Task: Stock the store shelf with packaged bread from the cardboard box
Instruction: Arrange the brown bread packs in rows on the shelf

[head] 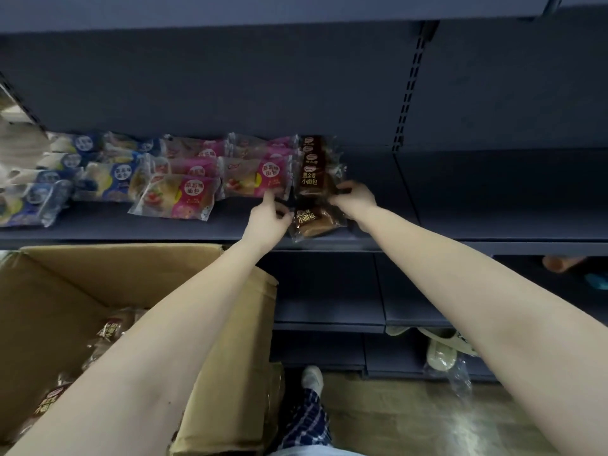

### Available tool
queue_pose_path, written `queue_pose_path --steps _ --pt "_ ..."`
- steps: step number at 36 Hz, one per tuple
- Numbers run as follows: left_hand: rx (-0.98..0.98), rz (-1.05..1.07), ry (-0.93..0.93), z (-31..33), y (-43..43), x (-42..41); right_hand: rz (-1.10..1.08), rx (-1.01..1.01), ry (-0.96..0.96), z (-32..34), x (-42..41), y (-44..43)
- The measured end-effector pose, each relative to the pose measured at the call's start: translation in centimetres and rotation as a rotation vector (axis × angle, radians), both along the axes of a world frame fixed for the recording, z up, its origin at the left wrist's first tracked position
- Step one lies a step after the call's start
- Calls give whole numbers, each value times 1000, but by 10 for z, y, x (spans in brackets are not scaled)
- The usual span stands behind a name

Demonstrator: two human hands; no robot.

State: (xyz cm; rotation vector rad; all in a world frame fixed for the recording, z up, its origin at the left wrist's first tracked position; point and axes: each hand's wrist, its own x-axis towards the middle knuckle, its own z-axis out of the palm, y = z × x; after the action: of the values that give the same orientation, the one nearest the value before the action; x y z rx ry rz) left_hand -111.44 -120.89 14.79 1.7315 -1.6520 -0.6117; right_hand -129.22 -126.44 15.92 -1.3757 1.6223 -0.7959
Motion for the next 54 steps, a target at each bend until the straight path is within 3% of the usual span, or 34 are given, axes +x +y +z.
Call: queue_pose_path --steps 6,14,20,23,31,36,40,44,48,52,54 --pt "90 119 20 -5 1 -7 -21 48 -53 -7 -3 7" --pt "81 162 352 4 -3 -3 -56 -82 -305 1 -6 15" --pt "50 232 515 14 -9 0 -65 -166 -293 9 -9 14" --pt "25 271 424 14 -12 0 -131 -211 -244 11 -7 13" --pt "46 344 388 15 -28 3 -224 -278 -121 15 9 11" --pt "118 275 212 12 -43 8 -284 -225 -62 7 12 5" --pt "74 141 -37 10 -59 15 -284 -164 -30 2 13 -6" --pt "-34 151 -117 5 -74 33 -262 -152 101 3 17 -16" --pt "-25 178 -284 -9 -86 51 -287 -137 185 -1 23 -15" --pt "-19 189 -281 -12 -80 48 -357 -177 129 -4 24 -13" --pt "-25 167 -299 -12 -74 42 -345 -273 260 -6 24 -9"
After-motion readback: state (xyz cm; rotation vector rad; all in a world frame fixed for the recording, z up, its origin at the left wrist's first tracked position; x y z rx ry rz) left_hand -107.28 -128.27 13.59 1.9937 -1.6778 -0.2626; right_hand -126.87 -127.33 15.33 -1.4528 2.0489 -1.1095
